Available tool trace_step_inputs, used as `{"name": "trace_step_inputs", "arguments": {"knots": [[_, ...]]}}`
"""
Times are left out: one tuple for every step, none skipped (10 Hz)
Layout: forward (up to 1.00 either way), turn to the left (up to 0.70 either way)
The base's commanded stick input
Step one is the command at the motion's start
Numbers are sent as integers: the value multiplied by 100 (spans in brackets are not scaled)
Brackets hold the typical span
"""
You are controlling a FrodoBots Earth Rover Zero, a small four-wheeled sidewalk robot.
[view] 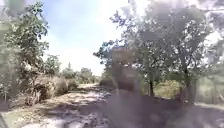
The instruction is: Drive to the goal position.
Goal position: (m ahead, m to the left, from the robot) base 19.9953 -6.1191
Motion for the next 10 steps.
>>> {"name": "trace_step_inputs", "arguments": {"knots": [[70, 0], [70, 0], [70, 0], [70, 0], [70, 8], [70, 35], [70, 29], [70, 6], [70, 0], [70, 0]]}}
